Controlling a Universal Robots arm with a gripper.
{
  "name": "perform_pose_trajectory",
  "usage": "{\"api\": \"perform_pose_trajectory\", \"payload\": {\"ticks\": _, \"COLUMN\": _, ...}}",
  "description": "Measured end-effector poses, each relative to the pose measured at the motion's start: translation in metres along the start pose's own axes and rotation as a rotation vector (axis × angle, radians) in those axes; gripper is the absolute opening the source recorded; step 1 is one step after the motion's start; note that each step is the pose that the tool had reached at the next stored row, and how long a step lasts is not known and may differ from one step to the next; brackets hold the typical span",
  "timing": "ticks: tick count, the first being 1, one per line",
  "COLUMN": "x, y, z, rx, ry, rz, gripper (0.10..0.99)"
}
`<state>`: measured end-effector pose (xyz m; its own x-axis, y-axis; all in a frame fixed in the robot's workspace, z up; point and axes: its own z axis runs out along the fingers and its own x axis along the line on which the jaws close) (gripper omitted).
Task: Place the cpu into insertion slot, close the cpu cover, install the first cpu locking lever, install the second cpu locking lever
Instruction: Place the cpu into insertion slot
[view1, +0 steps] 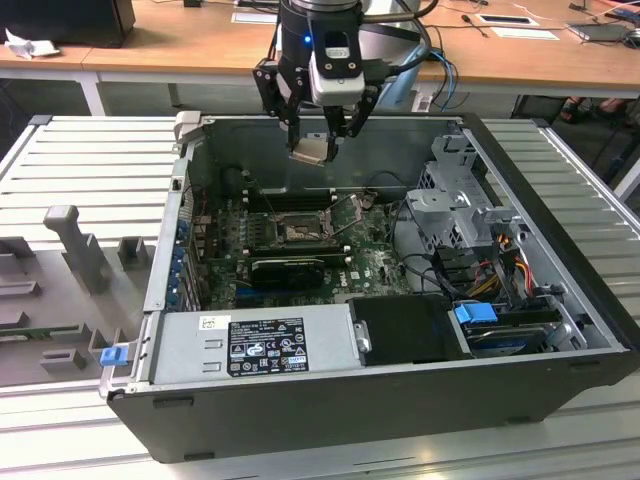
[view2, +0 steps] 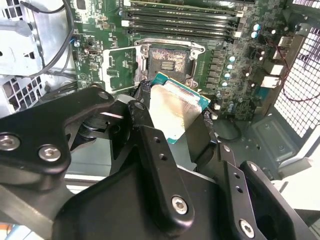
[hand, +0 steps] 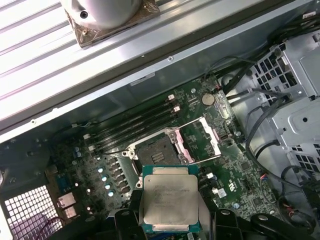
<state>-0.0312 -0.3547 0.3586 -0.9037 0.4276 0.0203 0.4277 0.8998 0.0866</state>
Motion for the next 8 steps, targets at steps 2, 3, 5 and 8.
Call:
{"api": "perform_pose_trajectory", "payload": {"ticks": 2, "x": 0.0, "y": 0.0, "z": 0.0, "rx": 0.0, "ry": -0.0008, "rz": 0.01, "gripper": 0.525}}
{"api": "perform_pose_trajectory", "payload": {"ticks": 3, "x": 0.0, "y": 0.0, "z": 0.0, "rx": 0.0, "ry": -0.0015, "rz": 0.018, "gripper": 0.525}}
{"api": "perform_pose_trajectory", "payload": {"ticks": 5, "x": 0.0, "y": 0.0, "z": 0.0, "rx": -0.001, "ry": -0.0028, "rz": 0.032, "gripper": 0.525}}
{"api": "perform_pose_trajectory", "payload": {"ticks": 8, "x": 0.0, "y": 0.0, "z": 0.0, "rx": -0.002, "ry": -0.0069, "rz": 0.08, "gripper": 0.525}}
